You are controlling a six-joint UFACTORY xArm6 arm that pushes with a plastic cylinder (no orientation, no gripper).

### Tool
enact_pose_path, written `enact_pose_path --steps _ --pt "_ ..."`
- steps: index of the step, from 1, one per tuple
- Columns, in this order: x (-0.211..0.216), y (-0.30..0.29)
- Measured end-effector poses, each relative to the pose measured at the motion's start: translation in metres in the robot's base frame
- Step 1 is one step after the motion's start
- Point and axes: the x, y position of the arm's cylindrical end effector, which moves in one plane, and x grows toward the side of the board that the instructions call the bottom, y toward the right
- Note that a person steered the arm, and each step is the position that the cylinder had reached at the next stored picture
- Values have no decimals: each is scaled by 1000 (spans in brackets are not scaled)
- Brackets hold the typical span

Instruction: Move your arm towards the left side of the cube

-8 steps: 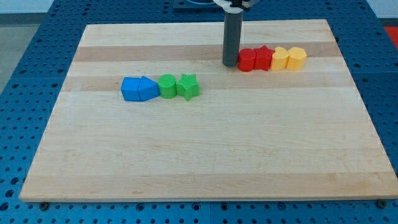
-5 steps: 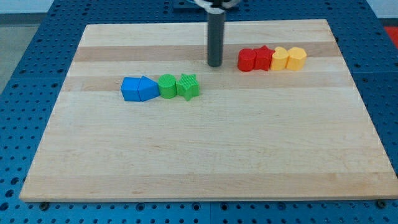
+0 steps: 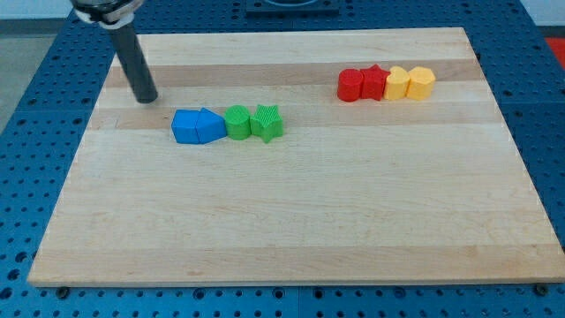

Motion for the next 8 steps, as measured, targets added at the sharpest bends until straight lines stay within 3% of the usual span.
enact_pose_path --steps 3,8 --pt "63 -3" --pt "63 70"
